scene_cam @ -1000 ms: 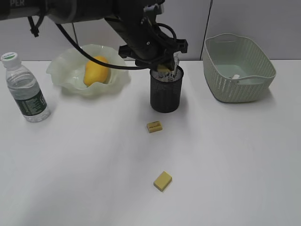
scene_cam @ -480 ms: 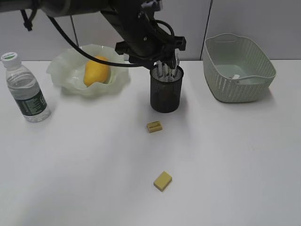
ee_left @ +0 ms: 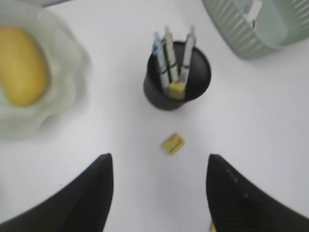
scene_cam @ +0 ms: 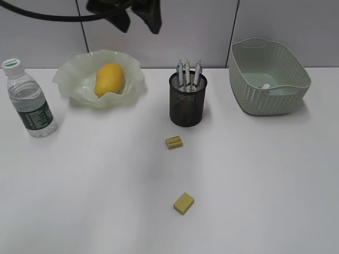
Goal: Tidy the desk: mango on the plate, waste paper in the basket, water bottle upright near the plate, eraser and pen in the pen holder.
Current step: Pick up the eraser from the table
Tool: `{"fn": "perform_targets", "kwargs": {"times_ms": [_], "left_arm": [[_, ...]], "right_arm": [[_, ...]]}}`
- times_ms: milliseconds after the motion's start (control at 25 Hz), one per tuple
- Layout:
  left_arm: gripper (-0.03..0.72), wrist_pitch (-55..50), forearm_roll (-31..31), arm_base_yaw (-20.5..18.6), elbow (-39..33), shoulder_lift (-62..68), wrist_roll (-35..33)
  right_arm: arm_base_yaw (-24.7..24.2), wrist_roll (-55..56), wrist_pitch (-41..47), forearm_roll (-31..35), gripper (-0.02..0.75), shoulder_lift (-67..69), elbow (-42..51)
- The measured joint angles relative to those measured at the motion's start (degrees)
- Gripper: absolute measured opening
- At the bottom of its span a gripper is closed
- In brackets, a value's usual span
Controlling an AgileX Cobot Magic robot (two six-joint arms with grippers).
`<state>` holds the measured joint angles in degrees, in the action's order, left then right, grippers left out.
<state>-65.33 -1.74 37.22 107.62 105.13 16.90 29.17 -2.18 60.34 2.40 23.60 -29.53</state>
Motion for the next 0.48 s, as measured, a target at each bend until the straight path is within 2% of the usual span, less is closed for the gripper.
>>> {"fn": "perform_targets", "kwargs": {"times_ms": [120, 240, 400, 480], "left_arm": [[0.460, -3.58, -2.98, 0.00, -0.63, -2.56, -1.47], [0.441, -3.98, -3.65, 0.00, -4.36, -6.31, -2.38], [0.428, -4.10, -4.31, 0.00, -14.02, -13.75, -2.50], [0.426, -3.52, -4.31, 0.00, -21.02, -18.93, -2.56]], "right_arm": [[0.00, 0.00, -0.47, 0.00, 0.495, 0.00, 0.00], [0.00, 0.00, -0.79, -0.11, 0.495, 0.00, 0.00], [0.00, 0.00, -0.85, -1.02, 0.495, 0.00, 0.00], [0.00, 0.00, -0.85, -1.19, 0.495, 0.00, 0.00]]}}
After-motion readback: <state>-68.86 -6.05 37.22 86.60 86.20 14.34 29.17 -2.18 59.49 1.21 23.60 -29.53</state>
